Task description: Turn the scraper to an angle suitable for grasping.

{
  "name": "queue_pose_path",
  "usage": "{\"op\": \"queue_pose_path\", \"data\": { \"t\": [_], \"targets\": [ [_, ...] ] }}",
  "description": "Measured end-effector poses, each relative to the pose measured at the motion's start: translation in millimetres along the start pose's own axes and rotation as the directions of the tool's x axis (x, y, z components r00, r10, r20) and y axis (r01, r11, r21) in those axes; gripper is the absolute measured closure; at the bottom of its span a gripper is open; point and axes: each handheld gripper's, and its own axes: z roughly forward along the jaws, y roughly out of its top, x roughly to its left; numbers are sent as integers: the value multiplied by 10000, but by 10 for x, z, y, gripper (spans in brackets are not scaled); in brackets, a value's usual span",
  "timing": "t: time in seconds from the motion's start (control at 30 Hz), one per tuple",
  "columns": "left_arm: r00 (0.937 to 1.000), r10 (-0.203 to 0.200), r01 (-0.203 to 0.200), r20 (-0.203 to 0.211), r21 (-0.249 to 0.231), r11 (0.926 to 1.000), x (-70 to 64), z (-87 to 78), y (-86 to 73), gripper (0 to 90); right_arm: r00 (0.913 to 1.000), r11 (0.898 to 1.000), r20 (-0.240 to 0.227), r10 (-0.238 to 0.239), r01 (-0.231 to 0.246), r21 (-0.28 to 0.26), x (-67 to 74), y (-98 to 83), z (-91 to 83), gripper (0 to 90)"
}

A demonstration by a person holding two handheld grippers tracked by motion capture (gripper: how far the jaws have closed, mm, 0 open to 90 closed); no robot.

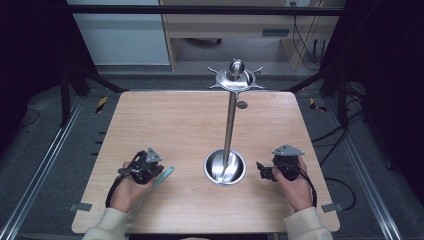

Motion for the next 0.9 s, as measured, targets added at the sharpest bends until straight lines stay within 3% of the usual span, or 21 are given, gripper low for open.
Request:
{"op": "queue_pose_path", "data": {
  "t": [0.2, 0.47, 0.57, 0.7, 0.9],
  "targets": [
    [9999, 104, -106, 124, 158, 9998, 0, 44, -10, 900, 10000, 10000, -2, -75, 75, -28, 5, 3, 4, 106],
    [9970, 135, -149, 757, 175, 9997, -46, 50, -13, 900, 10000, 10000, 8, -47, 47, 50, 10, -2, 9, 106],
    [9949, 480, -504, 892, 250, 9984, -141, 46, 17, 900, 10000, 9999, 2, -97, 97, 53, 10, -2, 11, 106],
    [9838, 912, -973, 1546, 323, 9947, -235, 25, 77, 900, 10000, 9999, -14, -97, 97, 50, 8, -5, 14, 106],
    [9818, 1325, -1404, 1358, 504, 9888, -217, -64, 263, 893, 9999, 9998, 30, -138, 137, 124, 1, -6, 29, 106]
  ]
}}
